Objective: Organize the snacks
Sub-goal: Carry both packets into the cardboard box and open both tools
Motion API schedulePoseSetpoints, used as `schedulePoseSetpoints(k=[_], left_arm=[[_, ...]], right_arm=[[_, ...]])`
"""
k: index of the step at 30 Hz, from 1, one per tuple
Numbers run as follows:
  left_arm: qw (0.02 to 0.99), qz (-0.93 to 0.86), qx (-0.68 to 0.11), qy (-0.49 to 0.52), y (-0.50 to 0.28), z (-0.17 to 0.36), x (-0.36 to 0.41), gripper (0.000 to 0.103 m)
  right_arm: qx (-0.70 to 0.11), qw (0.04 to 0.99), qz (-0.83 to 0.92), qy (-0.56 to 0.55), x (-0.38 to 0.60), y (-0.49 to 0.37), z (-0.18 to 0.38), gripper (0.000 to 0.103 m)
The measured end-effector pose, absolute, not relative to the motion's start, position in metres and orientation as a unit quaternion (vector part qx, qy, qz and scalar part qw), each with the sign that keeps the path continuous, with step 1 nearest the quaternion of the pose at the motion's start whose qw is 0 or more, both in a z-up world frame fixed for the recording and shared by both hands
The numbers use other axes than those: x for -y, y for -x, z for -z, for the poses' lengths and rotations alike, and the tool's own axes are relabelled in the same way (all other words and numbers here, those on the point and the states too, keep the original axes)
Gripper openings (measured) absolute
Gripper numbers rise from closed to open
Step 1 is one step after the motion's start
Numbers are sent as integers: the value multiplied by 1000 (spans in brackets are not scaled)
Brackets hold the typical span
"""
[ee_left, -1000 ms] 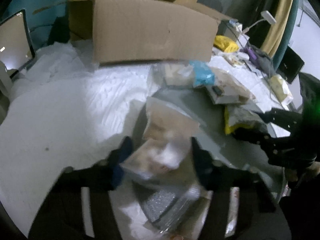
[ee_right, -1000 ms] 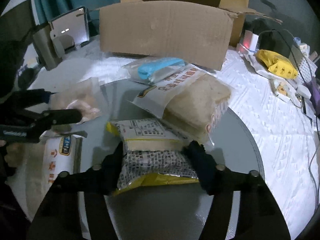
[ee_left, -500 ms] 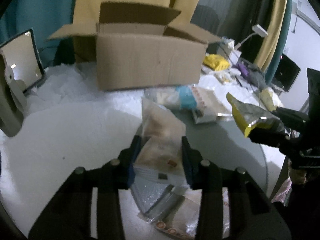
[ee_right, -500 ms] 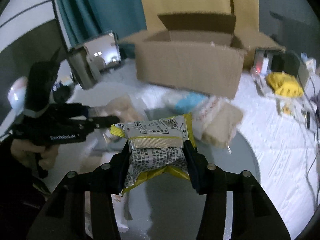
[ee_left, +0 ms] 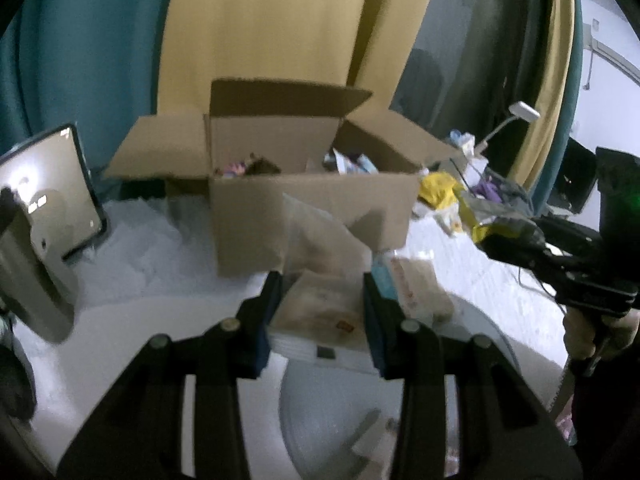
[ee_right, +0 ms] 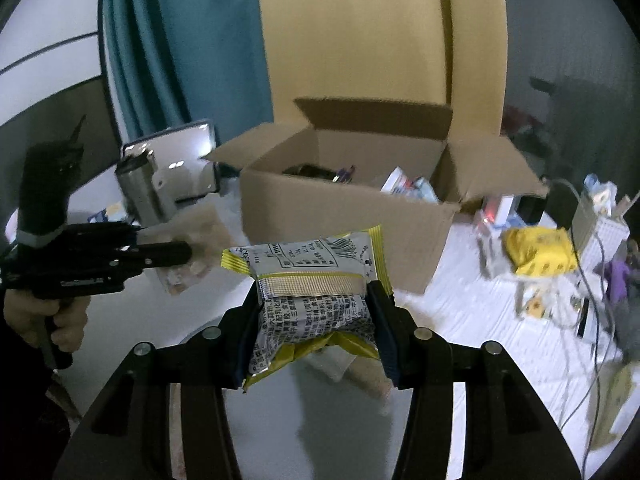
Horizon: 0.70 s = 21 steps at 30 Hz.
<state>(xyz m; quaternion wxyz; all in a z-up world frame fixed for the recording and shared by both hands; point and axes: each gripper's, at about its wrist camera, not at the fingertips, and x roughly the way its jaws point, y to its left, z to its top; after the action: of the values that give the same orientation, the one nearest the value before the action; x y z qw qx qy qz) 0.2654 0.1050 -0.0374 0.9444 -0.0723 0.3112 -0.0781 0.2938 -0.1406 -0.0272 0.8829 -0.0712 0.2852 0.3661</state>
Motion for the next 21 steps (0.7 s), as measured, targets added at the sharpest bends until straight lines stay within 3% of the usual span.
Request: schedulePoseSetpoints(k=[21], left_arm=[[960,56,-268,61,-396,2,-127,40]], right_arm=[[-247,915,-312,74,101,-432,1,53]])
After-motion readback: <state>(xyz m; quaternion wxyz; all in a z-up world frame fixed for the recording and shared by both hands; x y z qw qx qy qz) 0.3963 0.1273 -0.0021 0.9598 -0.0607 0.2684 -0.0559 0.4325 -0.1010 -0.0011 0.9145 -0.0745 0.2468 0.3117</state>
